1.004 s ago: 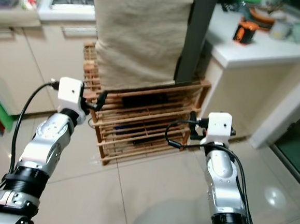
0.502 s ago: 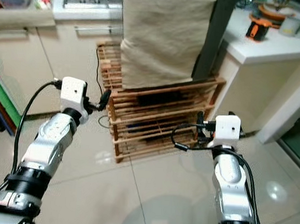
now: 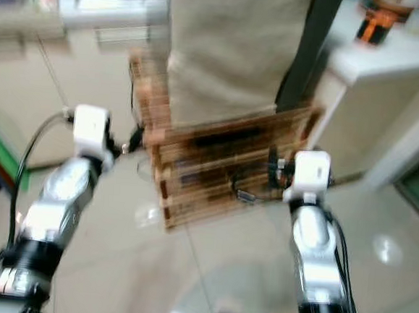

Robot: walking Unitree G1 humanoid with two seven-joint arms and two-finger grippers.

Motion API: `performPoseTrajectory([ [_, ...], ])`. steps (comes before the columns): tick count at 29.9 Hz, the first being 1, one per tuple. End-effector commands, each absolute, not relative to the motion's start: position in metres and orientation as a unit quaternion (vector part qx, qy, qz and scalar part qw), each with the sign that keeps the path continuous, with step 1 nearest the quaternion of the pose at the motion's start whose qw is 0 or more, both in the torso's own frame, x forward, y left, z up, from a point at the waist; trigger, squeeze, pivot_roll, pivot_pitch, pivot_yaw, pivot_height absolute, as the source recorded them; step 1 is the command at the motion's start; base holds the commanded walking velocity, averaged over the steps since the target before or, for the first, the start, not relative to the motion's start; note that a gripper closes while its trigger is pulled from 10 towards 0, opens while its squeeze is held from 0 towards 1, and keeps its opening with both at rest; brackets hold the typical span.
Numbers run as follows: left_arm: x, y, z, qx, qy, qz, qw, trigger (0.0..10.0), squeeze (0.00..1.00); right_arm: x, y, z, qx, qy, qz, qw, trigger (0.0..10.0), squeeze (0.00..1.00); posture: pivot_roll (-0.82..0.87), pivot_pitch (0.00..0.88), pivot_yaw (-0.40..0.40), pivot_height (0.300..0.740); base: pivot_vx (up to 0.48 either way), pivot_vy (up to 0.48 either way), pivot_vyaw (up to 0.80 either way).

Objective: Restocking fridge

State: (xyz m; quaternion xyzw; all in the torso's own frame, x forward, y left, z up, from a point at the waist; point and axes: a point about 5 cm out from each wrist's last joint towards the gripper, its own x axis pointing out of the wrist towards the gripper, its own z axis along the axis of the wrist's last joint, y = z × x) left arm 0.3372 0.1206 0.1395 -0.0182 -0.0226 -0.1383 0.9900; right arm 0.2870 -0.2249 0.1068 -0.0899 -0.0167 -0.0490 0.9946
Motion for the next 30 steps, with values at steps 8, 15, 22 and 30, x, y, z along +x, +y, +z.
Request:
performPoseTrajectory([
  [8, 0.334, 0.128, 0.140, -0.023, -0.026, -0.143, 0.989, 10.0, 0.00, 0.289, -0.217, 0.104, -0.078, -0.012, -0.042, 0.996, 10.0, 0.00, -0.18, 0.012, 0.019, 0.740, 0.000, 0.480, -0.73],
  [15, 0.333, 0.129, 0.140, -0.002, -0.029, -0.146, 0.989, 10.0, 0.00, 0.290, -0.219, 0.104, -0.082, -0.016, -0.044, 0.996, 10.0, 0.00, -0.17, 0.003, 0.019, 0.740, 0.000, 0.480, -0.62],
  [22, 0.322, 0.126, 0.137, 0.000, -0.039, -0.168, 0.985, 10.0, 0.00, 0.291, -0.216, 0.108, -0.064, -0.028, -0.049, 0.996, 10.0, 0.00, -0.16, 0.000, 0.018, 0.740, 0.000, 0.000, 0.00],
  [30, 0.283, 0.177, 0.118, -0.022, -0.039, -0.140, 0.989, 10.0, 0.00, 0.257, -0.191, 0.106, 0.017, -0.017, 0.016, 1.000, 10.0, 0.00, -0.15, 0.020, 0.008, 0.740, 0.000, 0.000, 0.00],
])
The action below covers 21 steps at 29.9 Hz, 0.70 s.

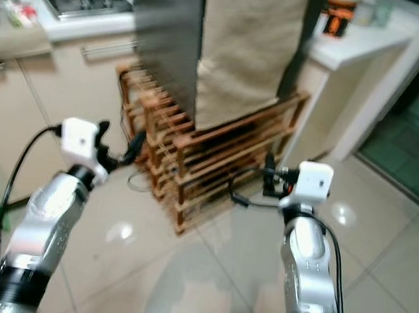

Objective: Restocking fridge

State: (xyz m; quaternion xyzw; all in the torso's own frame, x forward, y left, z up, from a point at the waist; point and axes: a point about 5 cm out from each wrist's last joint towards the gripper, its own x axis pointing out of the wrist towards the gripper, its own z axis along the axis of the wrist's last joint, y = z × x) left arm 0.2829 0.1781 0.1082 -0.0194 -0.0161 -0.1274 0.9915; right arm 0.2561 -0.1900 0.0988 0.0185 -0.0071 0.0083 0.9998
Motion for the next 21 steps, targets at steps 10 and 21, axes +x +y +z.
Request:
performPoseTrajectory([
  [10, 0.293, 0.160, 0.137, -0.030, -0.062, -0.143, 0.987, 10.0, 0.00, 0.269, -0.195, 0.116, 0.013, -0.037, -0.020, 0.999, 10.0, 0.00, -0.13, 0.013, 0.015, 0.740, 0.234, 0.000, 0.00],
  [21, 0.303, 0.158, 0.152, -0.057, -0.074, -0.140, 0.986, 10.0, 0.00, 0.281, -0.194, 0.120, 0.002, -0.041, -0.023, 0.999, 10.0, 0.00, -0.14, 0.012, 0.016, 0.740, 0.254, 0.238, 0.00],
])
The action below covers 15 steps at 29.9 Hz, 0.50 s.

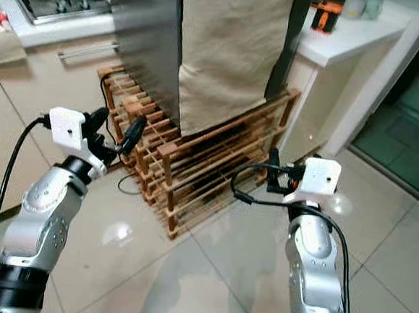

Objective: Restocking fridge

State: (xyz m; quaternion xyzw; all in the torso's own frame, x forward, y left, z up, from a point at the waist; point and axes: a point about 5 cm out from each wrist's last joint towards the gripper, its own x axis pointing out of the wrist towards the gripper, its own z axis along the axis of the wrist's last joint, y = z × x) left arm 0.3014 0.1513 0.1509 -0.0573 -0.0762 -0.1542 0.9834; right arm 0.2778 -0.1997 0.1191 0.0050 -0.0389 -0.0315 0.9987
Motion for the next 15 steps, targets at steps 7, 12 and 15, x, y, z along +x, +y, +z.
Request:
performPoseTrajectory([
  [7, 0.3066, 0.1600, 0.1532, -0.059, -0.066, -0.132, 0.987, 10.0, 0.00, 0.2839, -0.1933, 0.1187, -0.005, -0.039, -0.020, 0.999, 10.0, 0.00, -0.13, 0.012, 0.012, 0.740, 0.000, 0.480, 0.00],
  [12, 0.3089, 0.1572, 0.1552, -0.038, -0.070, -0.135, 0.988, 10.0, 0.00, 0.2846, -0.1933, 0.1170, -0.006, -0.030, -0.018, 0.999, 10.0, 0.00, -0.14, 0.013, 0.011, 0.736, 0.000, 0.471, -0.20],
  [15, 0.3128, 0.1579, 0.1556, -0.018, -0.068, -0.125, 0.990, 10.0, 0.00, 0.2846, -0.1945, 0.1165, -0.004, -0.030, -0.020, 0.999, 10.0, 0.00, -0.14, 0.015, 0.010, 0.723, 0.000, 0.145, -0.44],
])
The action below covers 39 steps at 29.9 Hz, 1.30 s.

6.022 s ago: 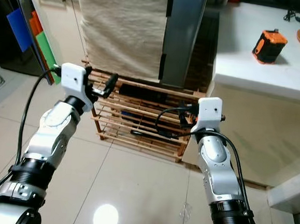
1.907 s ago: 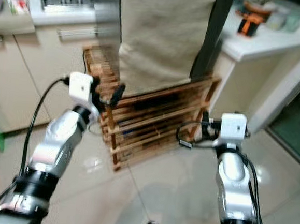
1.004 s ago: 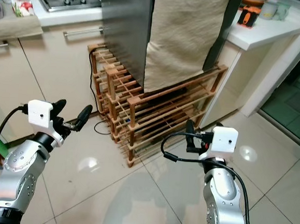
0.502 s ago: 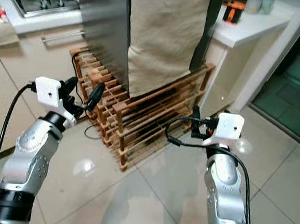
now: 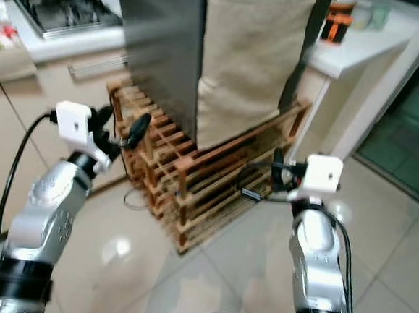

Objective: Restocking fridge

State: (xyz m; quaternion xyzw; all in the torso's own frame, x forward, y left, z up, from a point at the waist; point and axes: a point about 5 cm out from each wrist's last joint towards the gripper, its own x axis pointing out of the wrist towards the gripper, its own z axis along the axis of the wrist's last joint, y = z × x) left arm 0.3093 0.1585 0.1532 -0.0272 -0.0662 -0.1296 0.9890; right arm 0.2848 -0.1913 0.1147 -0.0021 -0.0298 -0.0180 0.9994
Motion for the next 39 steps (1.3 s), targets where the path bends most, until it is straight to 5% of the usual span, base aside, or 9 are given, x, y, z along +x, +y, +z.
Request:
performPoseTrajectory([
  [1, 0.314, 0.158, 0.156, -0.012, -0.067, -0.121, 0.990, 10.0, 0.00, 0.284, -0.196, 0.116, -0.005, -0.029, -0.023, 0.999, 10.0, 0.00, -0.14, 0.015, 0.010, 0.719, 0.000, 0.000, -0.41],
  [9, 0.316, 0.158, 0.157, -0.003, -0.067, -0.097, 0.993, 10.0, 0.00, 0.283, -0.202, 0.113, -0.011, -0.024, -0.035, 0.999, 10.0, 0.00, -0.14, 0.015, 0.011, 0.681, 0.000, 0.000, -0.42],
  [13, 0.292, 0.193, 0.124, -0.083, -0.014, 0.005, 0.996, 10.0, 0.00, 0.264, -0.196, 0.110, -0.027, -0.028, -0.010, 0.999, 10.0, 0.00, -0.14, 0.024, 0.019, 0.664, 0.000, 0.000, -0.44],
  [19, 0.234, 0.183, 0.081, 0.013, 0.053, -0.151, 0.987, 10.0, 0.00, 0.234, -0.195, 0.101, -0.031, -0.004, 0.032, 0.999, 10.0, 0.00, -0.12, 0.034, -0.001, 0.660, 0.000, 0.000, -0.08],
  [29, 0.276, 0.171, 0.131, -0.026, -0.051, -0.129, 0.990, 10.0, 0.00, 0.256, -0.187, 0.111, -0.036, -0.021, 0.026, 0.999, 10.0, 0.00, -0.11, 0.019, 0.005, 0.660, 0.370, 0.000, -0.40],
  [39, 0.289, 0.155, 0.156, -0.038, -0.084, -0.153, 0.984, 10.0, 0.00, 0.262, -0.191, 0.115, -0.055, -0.037, 0.003, 0.998, 10.0, 0.00, -0.12, 0.007, 0.013, 0.660, 0.480, 0.000, -0.65],
])
